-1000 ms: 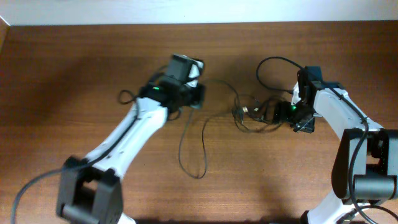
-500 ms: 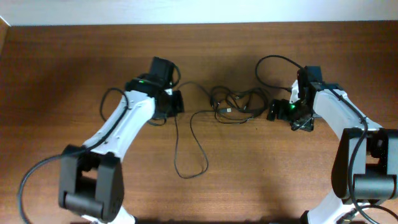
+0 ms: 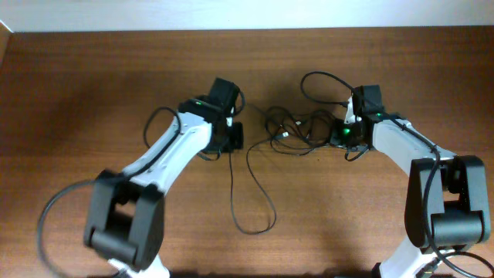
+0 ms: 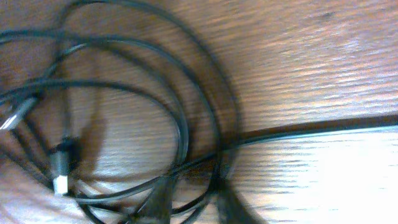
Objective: Untangle cables
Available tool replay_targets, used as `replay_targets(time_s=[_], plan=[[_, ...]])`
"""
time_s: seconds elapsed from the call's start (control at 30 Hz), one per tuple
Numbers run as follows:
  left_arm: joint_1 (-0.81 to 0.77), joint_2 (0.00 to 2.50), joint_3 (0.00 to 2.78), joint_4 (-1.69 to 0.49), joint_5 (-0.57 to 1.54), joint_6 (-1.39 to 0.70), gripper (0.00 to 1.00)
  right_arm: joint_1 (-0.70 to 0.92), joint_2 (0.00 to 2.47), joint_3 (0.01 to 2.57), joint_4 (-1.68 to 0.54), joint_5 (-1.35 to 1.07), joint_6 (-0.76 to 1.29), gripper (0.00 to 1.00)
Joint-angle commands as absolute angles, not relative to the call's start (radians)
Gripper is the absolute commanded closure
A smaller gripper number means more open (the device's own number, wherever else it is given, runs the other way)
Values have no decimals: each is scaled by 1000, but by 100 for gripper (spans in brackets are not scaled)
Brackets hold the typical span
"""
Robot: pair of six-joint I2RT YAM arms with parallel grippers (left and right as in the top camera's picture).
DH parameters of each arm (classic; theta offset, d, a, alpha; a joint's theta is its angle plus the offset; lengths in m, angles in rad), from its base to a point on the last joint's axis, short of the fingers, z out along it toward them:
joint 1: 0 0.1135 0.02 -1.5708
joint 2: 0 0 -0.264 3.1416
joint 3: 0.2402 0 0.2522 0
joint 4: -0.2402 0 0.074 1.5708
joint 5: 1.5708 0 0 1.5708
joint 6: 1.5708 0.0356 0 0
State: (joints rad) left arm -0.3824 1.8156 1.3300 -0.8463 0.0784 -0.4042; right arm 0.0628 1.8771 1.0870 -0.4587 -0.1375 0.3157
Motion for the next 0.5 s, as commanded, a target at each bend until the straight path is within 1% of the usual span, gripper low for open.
replay_targets(time_s=[0.0,0.07,0.1,0.13,0.2,0.27,0.37,0.4,0.47], plan=[[-343,1601,1421,-872,-145,-445,100,64,1905,1068,-479,13,331,91],[-334,1470,1423,-916,-368,-575,100,64,1905,1068,-482,20,331,91],[-331,1402,1423,-927,-440,-596,100,64,1905,1068,-482,20,331,91],[-331,1356,1423,-929,-466,-596,100,64,1905,1068,-482,20,331,91],[-332,1326,1423,-938,-456,-595,100,65,1905,1068,-482,19,331,91],[-332,1344,1411,-949,-416,-595,98,64,1905,1068,-482,12,331,91],[-332,1443,1375,-971,-253,-581,89,65,1905,1068,-482,12,331,90],[-332,1480,1373,-980,-223,-570,88,65,1905,1068,-482,12,331,90],[-332,1578,1373,-982,-134,-500,80,64,1905,1068,-482,12,331,90]])
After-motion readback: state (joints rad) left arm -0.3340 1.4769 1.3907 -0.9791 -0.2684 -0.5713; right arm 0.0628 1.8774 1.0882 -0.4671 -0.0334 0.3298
